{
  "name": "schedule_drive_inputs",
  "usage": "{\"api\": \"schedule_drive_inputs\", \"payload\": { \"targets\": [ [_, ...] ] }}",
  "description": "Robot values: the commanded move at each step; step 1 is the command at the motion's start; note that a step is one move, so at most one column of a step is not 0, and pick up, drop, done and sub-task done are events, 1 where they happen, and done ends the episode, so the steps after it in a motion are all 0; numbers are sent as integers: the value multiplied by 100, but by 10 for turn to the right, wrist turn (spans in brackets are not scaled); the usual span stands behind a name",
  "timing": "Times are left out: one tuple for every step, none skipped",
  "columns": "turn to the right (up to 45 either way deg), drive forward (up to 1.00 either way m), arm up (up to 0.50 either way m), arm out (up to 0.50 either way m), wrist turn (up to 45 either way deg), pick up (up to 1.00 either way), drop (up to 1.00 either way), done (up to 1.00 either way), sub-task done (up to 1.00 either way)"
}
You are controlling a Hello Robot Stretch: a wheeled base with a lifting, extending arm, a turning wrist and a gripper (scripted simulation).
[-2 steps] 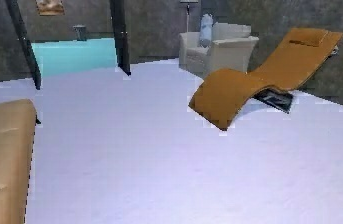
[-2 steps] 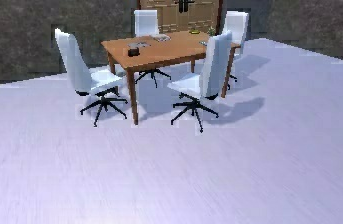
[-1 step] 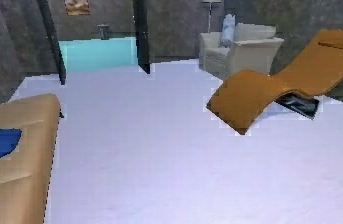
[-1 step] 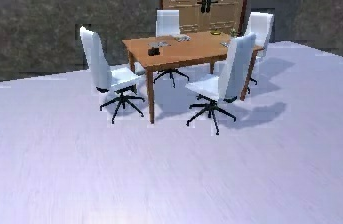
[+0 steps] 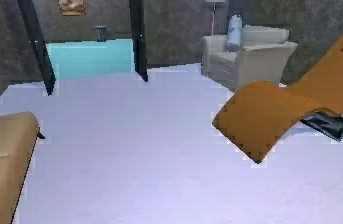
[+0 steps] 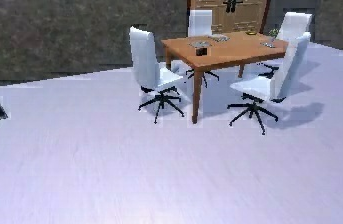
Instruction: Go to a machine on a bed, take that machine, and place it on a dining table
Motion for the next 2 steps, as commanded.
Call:
{"api": "schedule_drive_inputs", "payload": {
  "targets": [
    [-210,0,0,0,0,0,0,0,0],
    [0,100,0,0,0,0,0,0,0]
  ]
}}
